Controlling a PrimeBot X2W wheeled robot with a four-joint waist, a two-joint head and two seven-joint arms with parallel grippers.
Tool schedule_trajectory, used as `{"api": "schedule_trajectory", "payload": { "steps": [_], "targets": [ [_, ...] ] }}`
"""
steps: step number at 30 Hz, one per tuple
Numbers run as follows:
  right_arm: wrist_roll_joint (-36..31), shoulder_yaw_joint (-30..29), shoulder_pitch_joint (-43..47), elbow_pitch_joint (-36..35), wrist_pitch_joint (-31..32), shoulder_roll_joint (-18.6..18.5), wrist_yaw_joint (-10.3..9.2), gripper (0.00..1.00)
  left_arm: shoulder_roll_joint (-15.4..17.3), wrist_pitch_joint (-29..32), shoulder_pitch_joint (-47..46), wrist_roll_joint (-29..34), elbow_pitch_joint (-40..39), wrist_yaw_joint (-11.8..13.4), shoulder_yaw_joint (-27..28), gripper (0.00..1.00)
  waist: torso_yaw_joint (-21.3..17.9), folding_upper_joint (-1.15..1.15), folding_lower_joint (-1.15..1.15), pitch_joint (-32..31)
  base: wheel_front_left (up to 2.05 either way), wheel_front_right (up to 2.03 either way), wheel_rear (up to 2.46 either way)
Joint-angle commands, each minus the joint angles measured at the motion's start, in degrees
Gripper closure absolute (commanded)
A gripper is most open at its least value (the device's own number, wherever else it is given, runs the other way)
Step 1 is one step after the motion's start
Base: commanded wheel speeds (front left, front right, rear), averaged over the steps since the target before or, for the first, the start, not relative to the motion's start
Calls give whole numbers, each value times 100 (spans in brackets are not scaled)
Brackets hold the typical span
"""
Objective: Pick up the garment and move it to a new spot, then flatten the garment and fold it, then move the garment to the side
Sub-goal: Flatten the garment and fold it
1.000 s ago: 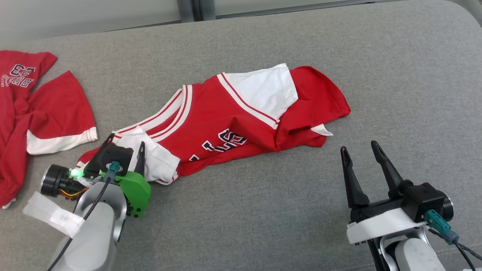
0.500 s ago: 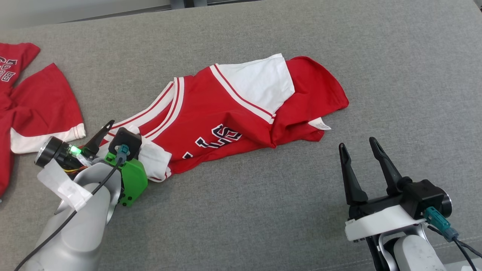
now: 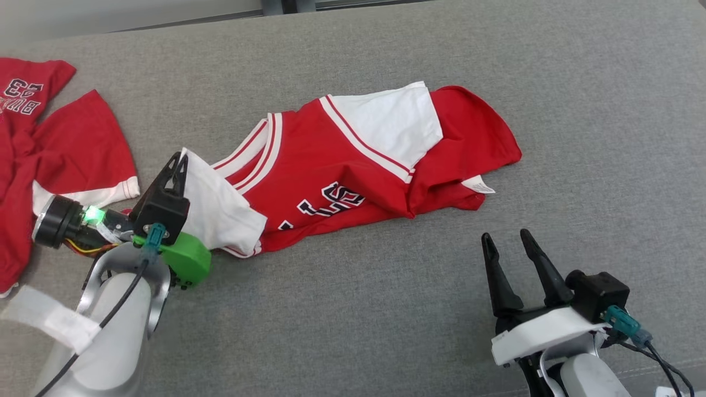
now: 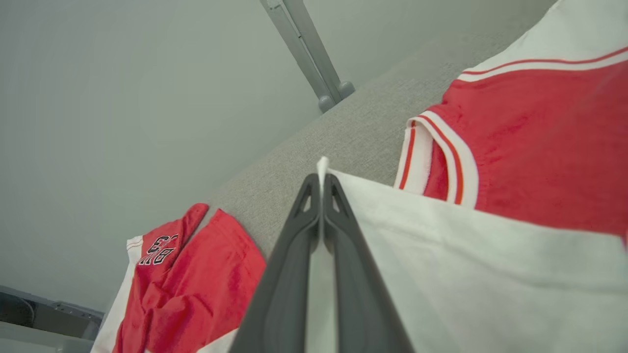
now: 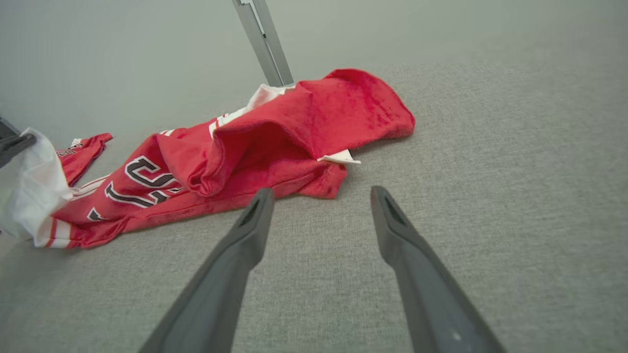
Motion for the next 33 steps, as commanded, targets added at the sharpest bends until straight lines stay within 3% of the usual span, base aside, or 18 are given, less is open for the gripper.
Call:
{"api": "schedule_trajectory", "payload": {
  "steps": [1,8,18,20,21,22,33],
  "targets": [
    [79,16,-204,171,-1,-23,-4,0,48,-155,138,-109,-227,71,74,100,135,0,0,-12,0,0,0],
    [789,184,-947,1275,-1,-162,-5,0,149,-570,515,-309,-1101,258,244,100,451,0,0,43,0,0,0],
    [1785,569,-1563,2185,0,-681,-2,1,218,-614,496,-300,-1258,351,210,100,647,0,0,97,0,0,0],
    [1904,750,-1581,2226,1,-752,-2,53,237,-609,497,-314,-1251,363,223,100,653,0,0,92,0,0,0],
    [1952,830,-1578,2217,1,-785,-2,63,250,-609,492,-333,-1244,375,233,100,651,0,0,91,0,0,0],
    [1968,875,-1578,2207,1,-812,-2,100,257,-609,491,-346,-1240,385,240,100,648,0,0,89,0,0,0],
    [1552,603,-1259,1011,0,-1106,-2,100,401,-723,394,-449,-1592,454,333,100,516,0,0,6,0,0,0]
  ]
}}
